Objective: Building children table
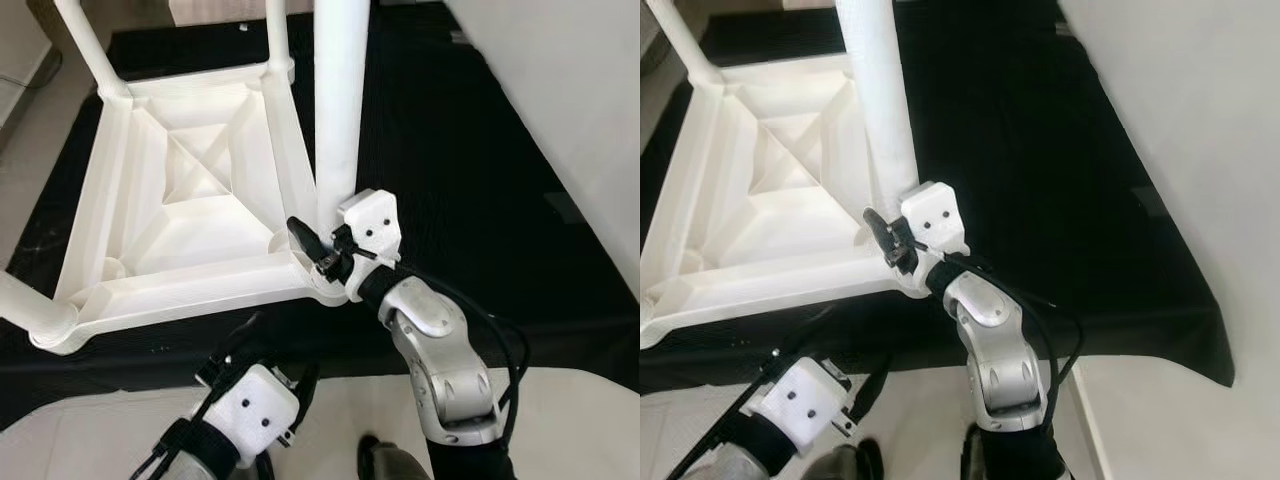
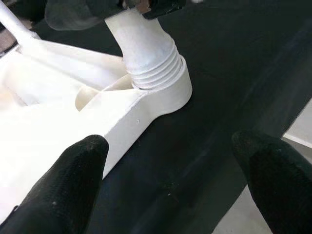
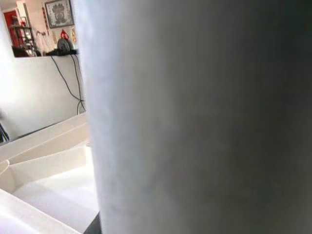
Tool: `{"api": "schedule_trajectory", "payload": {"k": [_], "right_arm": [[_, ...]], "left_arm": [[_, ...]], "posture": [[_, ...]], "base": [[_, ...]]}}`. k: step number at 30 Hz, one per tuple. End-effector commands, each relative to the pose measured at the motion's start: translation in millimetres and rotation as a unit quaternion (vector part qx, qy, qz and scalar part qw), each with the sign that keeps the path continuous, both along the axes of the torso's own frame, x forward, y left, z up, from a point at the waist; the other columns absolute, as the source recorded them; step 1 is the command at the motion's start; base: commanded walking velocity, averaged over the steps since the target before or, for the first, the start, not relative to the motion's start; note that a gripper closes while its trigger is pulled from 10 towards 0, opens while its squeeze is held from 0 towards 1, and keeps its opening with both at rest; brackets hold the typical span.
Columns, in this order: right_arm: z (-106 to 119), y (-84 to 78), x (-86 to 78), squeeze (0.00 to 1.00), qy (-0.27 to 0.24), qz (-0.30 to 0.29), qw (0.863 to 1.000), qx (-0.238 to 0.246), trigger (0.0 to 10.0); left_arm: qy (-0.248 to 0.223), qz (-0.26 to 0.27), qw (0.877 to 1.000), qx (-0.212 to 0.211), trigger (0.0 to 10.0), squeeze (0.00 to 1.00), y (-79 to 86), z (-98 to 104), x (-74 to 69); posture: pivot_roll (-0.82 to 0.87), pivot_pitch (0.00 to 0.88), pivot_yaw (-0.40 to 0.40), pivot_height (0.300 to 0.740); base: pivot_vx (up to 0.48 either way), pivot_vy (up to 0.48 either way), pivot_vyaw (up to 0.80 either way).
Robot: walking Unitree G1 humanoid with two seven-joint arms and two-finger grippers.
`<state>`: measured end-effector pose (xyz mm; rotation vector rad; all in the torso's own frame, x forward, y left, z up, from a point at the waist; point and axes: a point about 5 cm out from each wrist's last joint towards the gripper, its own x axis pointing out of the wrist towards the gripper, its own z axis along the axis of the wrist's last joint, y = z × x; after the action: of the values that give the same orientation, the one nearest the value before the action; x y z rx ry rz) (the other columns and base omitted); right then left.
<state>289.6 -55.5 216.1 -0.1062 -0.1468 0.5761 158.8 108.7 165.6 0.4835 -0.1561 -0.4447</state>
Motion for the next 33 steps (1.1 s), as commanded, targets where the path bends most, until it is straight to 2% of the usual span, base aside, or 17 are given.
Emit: {"api": "schedule_trajectory", "payload": {"k": [1,3,4,7,8,9,10,13,15,18,19,22,23,25,31,32,33], "right_arm": [[-26,-1.3,7.6,0.00,0.075,-0.023,0.997,-0.016,0.9],[-25,-0.5,7.0,0.00,0.078,-0.024,0.997,-0.015,0.9],[-23,0.9,6.5,0.00,0.077,-0.020,0.997,-0.012,10.0],[-21,1.8,5.6,0.00,0.077,-0.019,0.997,-0.009,10.0],[-9,6.1,1.1,1.00,0.063,0.013,0.998,0.017,10.0],[-9,6.1,1.1,1.00,0.063,0.013,0.998,0.017,10.0],[-1,8.4,-0.6,1.00,0.055,0.039,0.997,0.037,10.0],[9,9.1,3.3,1.00,0.042,0.104,0.993,0.043,10.0],[13,5.0,10.3,1.00,0.048,0.222,0.974,0.000,10.0],[13,-2.7,18.3,1.00,0.055,0.239,0.969,-0.019,10.0],[14,-8.1,24.5,0.00,0.048,0.255,0.965,-0.037,10.0],[18,-17.9,33.7,0.00,0.036,0.299,0.951,-0.075,10.0],[18,-17.9,33.7,0.00,0.036,0.299,0.951,-0.075,10.0],[32,-29.9,44.9,0.00,0.036,0.363,0.927,-0.091,10.0],[42,-34.5,53.7,0.00,0.039,0.383,0.918,-0.092,10.0],[50,-37.8,57.1,0.00,0.043,0.429,0.897,-0.096,10.0],[50,-37.8,57.1,0.00,0.043,0.429,0.897,-0.096,10.0]], "left_arm": [[0.009,0.004,1.000,0.002,10.0,0.00,0.6,-5,-0.3],[0.008,0.006,1.000,0.002,10.0,0.00,1.0,-5,-0.2],[0.007,0.008,1.000,0.002,10.0,0.00,1.7,-5,0.0],[0.006,0.009,1.000,0.002,10.0,0.00,2.1,-4,0.0],[0.006,0.008,1.000,0.001,10.0,0.00,2.5,-4,0.5],[0.006,0.008,1.000,0.001,10.0,0.00,2.5,-4,0.5],[0.006,0.007,1.000,0.001,10.0,0.00,2.6,-4,0.9],[0.006,0.006,1.000,0.001,10.0,0.00,2.2,-4,0.7],[0.006,0.006,1.000,-0.001,10.0,0.00,1.2,-4,0.4],[0.006,0.005,1.000,-0.002,10.0,0.00,0.5,-4,0.2],[0.006,0.005,1.000,-0.002,10.0,0.00,0.2,-4,-0.1],[0.006,0.006,1.000,-0.003,10.0,0.00,0.1,-4,-0.7],[0.006,0.006,1.000,-0.003,10.0,0.00,0.1,-4,-0.7],[0.007,0.007,1.000,-0.003,10.0,0.00,0.4,-3,-3.1],[0.009,0.007,1.000,-0.003,10.0,0.00,0.2,-3,-4.7],[0.010,0.006,1.000,-0.004,10.0,0.00,0.0,-2,-5.8],[0.010,0.006,1.000,-0.004,10.0,0.00,0.0,-2,-5.8]], "posture": [[-0.05,0.247,-0.010,0.740],[-0.05,0.247,-0.010,0.740],[-0.04,0.250,-0.012,0.740],[-0.03,0.251,-0.012,0.740],[-0.03,0.251,-0.006,0.740],[-0.03,0.251,-0.006,0.740],[-0.03,0.251,-0.006,0.740],[-0.02,0.255,-0.007,0.740],[-0.02,0.257,-0.012,0.740],[-0.02,0.257,-0.014,0.740],[-0.01,0.259,-0.017,0.740],[-0.01,0.264,-0.016,0.740],[-0.01,0.264,-0.016,0.740],[0.01,0.273,-0.014,0.740],[0.01,0.280,-0.012,0.740],[0.01,0.288,-0.009,0.740],[0.01,0.288,-0.009,0.740]], "base": [[0.000,0.000,0.00],[0.000,0.000,0.00],[0.000,0.000,0.00],[0.000,0.000,0.00],[0.000,0.000,0.00],[0.000,0.000,0.00],[0.000,0.000,0.00],[0.000,0.000,0.00],[0.000,0.000,0.00],[0.000,0.000,0.00],[0.000,0.000,0.00],[0.000,0.000,0.00],[0.000,0.000,0.00],[0.000,0.000,0.00],[0.000,0.000,0.00],[0.000,0.000,0.00],[0.000,0.000,0.00]]}}
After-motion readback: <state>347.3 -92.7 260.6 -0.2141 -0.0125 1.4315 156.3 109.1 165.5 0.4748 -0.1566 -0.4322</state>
